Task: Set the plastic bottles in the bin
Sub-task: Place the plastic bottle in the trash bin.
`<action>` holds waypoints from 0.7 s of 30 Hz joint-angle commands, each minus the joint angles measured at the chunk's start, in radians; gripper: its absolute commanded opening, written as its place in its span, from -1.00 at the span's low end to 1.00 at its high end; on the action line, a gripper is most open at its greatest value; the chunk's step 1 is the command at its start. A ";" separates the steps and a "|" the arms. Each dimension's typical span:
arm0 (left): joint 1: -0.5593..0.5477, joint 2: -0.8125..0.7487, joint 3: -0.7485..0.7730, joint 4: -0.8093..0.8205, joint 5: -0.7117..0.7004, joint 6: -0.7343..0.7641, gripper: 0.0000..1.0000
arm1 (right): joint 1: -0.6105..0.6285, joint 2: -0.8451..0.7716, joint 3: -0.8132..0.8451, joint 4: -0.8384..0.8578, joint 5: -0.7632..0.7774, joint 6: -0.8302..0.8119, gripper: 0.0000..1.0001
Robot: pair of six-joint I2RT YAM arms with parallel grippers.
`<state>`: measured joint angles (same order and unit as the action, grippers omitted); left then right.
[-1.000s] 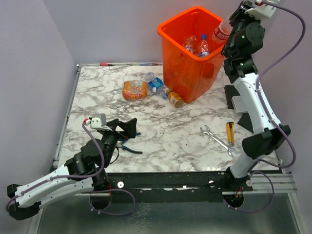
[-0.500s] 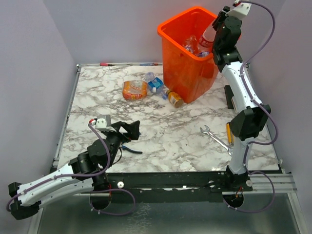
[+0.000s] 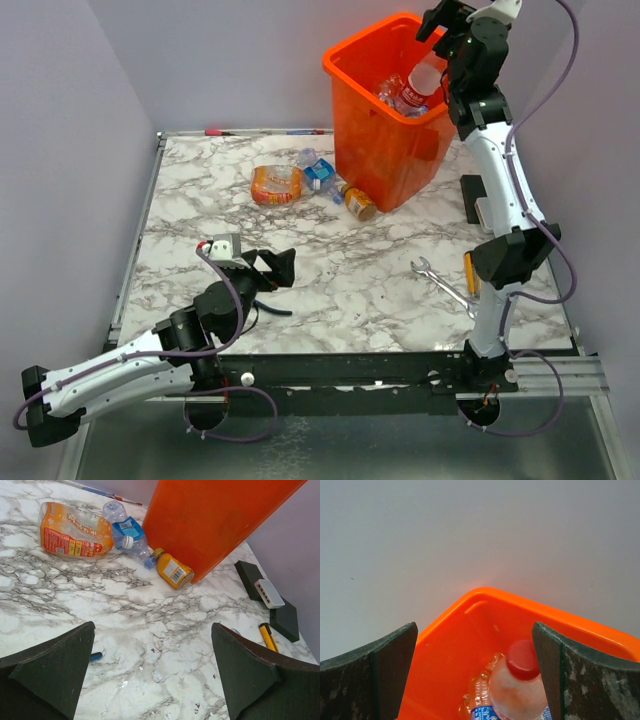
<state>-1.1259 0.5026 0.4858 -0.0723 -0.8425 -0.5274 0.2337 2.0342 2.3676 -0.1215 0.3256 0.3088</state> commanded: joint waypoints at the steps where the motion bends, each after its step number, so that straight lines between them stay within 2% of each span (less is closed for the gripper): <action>1: 0.000 0.059 0.025 0.056 -0.008 0.025 0.98 | 0.014 -0.184 -0.048 -0.007 -0.025 0.017 0.99; 4: 0.001 0.122 0.058 0.066 -0.019 0.029 0.98 | 0.039 -0.324 -0.169 0.014 -0.060 0.020 0.98; 8: 0.002 0.199 0.109 0.068 -0.013 0.029 0.98 | 0.047 -0.511 -0.371 0.029 -0.197 0.069 0.82; 11: 0.006 0.248 0.147 0.069 -0.007 0.023 0.98 | 0.047 -0.626 -0.508 -0.011 -0.308 0.117 0.75; 14: 0.040 0.296 0.197 0.059 0.011 0.004 0.98 | 0.047 -0.761 -0.709 0.028 -0.499 0.159 0.73; 17: 0.169 0.358 0.257 -0.005 0.117 -0.083 0.98 | 0.047 -0.919 -0.949 0.109 -0.641 0.232 0.75; 19: 0.351 0.424 0.284 -0.037 0.325 -0.175 0.98 | 0.047 -0.999 -1.077 0.113 -0.701 0.257 0.76; 21: 0.487 0.488 0.290 -0.043 0.490 -0.267 0.99 | 0.047 -1.076 -1.199 0.102 -0.726 0.265 0.76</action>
<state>-0.8799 0.8867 0.7406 -0.0513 -0.6949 -0.5991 0.2798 1.0580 1.3548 -0.0177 -0.2111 0.5041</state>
